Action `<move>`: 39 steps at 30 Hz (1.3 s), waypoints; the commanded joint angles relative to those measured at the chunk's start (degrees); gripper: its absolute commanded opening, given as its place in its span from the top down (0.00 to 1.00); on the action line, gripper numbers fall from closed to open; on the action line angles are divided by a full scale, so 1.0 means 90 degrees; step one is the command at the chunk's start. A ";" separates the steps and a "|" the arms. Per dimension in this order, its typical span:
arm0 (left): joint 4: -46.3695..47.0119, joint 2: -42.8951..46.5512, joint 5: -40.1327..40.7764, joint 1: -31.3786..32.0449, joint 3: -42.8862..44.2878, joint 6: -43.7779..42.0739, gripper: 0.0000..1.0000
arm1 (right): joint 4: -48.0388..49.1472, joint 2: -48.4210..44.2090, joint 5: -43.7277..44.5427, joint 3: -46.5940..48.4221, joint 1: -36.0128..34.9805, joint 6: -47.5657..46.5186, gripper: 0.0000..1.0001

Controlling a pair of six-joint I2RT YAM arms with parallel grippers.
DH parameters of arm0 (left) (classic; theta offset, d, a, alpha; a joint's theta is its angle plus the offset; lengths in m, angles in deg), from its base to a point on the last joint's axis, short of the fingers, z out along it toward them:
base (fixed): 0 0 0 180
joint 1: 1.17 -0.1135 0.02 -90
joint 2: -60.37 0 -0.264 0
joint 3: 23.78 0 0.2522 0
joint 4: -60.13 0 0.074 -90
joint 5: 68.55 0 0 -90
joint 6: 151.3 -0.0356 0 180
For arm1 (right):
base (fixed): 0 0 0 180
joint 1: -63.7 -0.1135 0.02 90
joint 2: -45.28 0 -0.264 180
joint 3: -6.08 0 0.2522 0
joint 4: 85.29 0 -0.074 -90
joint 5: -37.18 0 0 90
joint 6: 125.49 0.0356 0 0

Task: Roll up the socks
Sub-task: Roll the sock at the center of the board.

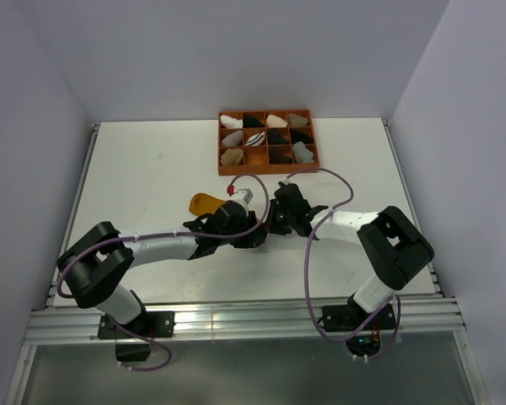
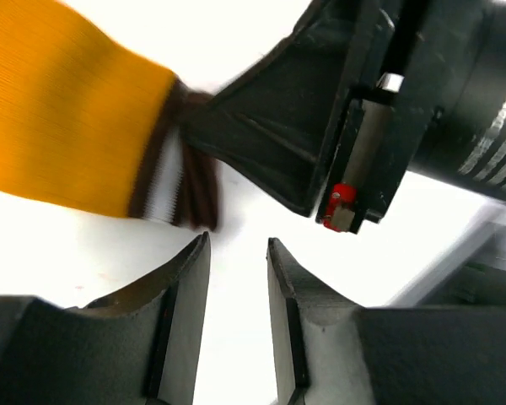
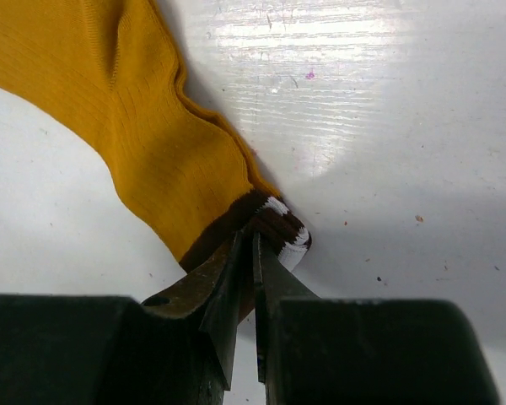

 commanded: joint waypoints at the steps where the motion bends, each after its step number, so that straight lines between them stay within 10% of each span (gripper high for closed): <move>1: -0.0632 0.0214 0.2362 0.0525 0.0240 -0.1455 0.62 | -0.0664 0.0336 0.0013 -0.0018 -0.0059 -0.0133 0.83; 10: 0.0247 -0.0274 0.4280 0.1523 0.0161 -0.2523 0.63 | -0.0713 0.0336 -0.0046 0.0050 -0.0049 -0.0182 0.83; 24: 0.1341 -0.0186 0.3627 0.1728 -0.0122 -0.3100 0.75 | -0.0693 0.0483 -0.0251 0.0099 -0.0049 -0.0231 0.86; 39: 0.0121 -0.0958 0.3900 0.1329 0.0474 -0.2104 0.85 | -0.0722 0.0444 -0.0241 0.0089 -0.0049 -0.0251 0.87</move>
